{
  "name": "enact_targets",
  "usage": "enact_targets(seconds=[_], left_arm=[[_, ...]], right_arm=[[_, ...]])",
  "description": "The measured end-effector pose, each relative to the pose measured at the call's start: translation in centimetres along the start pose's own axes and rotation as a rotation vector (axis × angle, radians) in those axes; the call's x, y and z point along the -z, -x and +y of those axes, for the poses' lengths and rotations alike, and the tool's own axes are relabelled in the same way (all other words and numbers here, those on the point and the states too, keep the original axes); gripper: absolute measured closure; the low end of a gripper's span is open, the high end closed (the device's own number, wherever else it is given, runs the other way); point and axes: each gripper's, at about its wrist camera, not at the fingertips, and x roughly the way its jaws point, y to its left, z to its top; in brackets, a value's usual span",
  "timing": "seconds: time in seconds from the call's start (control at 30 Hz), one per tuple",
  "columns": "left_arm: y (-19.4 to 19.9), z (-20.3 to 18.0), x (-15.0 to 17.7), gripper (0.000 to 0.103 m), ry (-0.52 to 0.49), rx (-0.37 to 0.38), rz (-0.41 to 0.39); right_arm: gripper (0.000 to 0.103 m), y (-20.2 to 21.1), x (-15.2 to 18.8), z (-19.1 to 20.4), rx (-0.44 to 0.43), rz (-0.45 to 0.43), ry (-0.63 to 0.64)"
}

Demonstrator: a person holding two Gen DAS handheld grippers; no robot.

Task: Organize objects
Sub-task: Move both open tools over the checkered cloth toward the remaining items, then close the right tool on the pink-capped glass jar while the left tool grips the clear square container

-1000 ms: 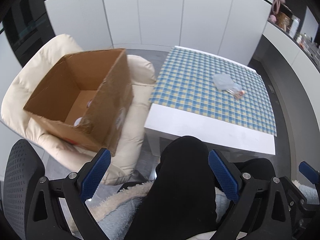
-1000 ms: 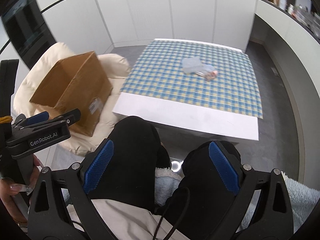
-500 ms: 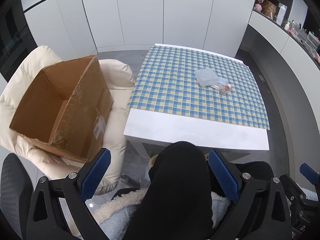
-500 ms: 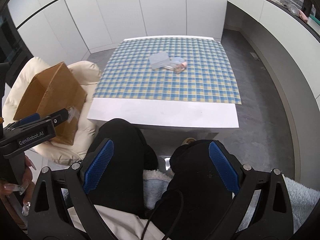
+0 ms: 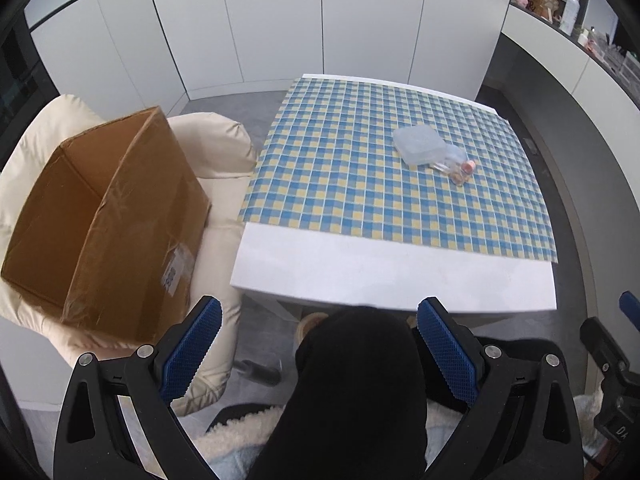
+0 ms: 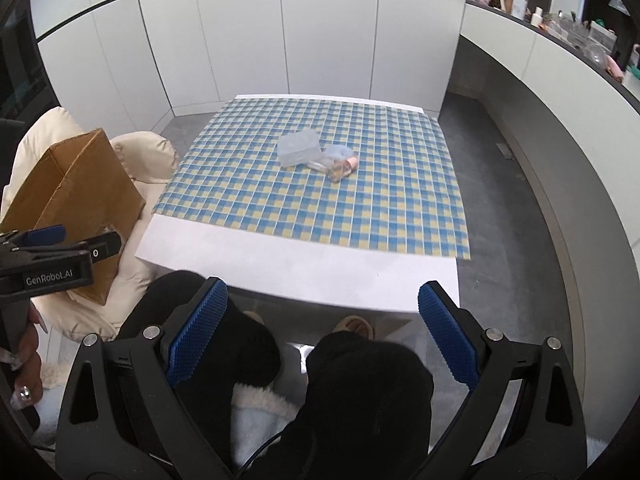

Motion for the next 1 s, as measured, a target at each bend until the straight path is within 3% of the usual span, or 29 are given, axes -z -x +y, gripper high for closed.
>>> enact_targets(seconds=[0.47,0.87,1.0], left_arm=[[-7.2,-2.2,-7.5,0.004,0.041,0.011,0.028],[-16.1,-6.5,-12.6,0.004,-0.001,0.022,0.102],[-18.8,-8.0,-14.0,0.004,-0.017,0.039,0.131]], right_arm=[[0.005,-10.4,-5.4,-3.5,-0.037,0.033,0.028],[0.005,-23.1,-10.1,-6.1,-0.132,0.092,-0.011],[0.005,-27.6,-11.4,-5.9,-0.165,0.12,0.032]])
